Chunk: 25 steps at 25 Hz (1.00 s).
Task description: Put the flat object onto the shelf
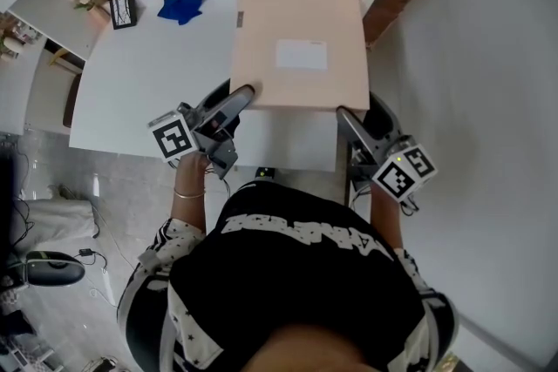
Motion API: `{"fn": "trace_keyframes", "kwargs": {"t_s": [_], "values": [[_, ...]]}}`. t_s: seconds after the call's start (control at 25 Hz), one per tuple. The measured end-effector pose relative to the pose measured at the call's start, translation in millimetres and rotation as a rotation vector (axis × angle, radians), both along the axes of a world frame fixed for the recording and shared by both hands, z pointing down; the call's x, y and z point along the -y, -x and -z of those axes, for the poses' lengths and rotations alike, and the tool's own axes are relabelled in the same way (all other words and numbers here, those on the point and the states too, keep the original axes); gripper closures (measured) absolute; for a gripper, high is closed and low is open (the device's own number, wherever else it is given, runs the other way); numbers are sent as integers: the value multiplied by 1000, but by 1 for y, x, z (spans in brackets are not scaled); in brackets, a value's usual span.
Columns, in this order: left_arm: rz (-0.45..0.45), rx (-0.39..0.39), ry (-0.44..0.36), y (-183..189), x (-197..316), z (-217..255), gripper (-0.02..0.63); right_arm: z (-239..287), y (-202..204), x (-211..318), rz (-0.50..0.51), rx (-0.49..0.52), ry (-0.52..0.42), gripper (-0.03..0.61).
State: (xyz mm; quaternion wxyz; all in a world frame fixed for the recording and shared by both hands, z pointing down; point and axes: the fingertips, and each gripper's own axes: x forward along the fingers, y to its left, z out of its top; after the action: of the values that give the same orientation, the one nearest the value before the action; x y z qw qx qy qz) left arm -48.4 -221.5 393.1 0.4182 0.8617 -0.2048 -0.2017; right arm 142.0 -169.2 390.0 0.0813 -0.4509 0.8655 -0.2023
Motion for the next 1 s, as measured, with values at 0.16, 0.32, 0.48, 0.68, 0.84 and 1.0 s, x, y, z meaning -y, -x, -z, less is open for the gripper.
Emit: {"fn": "trace_keyframes", "kwargs": {"t_s": [0.16,0.32,0.48,0.68,0.84,1.0], "values": [[-7,47,-47,-1,-7,-1,209,1,-2,1,-1,7,-6,222],[14,207,-139,0,-16,-5,210,5,-1,5,-4,12,-10,225],[64,266,-193,2,-13,0,210,7,-1,8,-10,30,-15,235],[116,391,-286,6,-12,0,217,3,1,9,-7,31,-12,238],[138,450,-312,7,-8,2,257,4,2,12,-17,45,-12,239],[147,454,-320,7,-6,5,272,6,2,14,-28,46,-17,239]]}}
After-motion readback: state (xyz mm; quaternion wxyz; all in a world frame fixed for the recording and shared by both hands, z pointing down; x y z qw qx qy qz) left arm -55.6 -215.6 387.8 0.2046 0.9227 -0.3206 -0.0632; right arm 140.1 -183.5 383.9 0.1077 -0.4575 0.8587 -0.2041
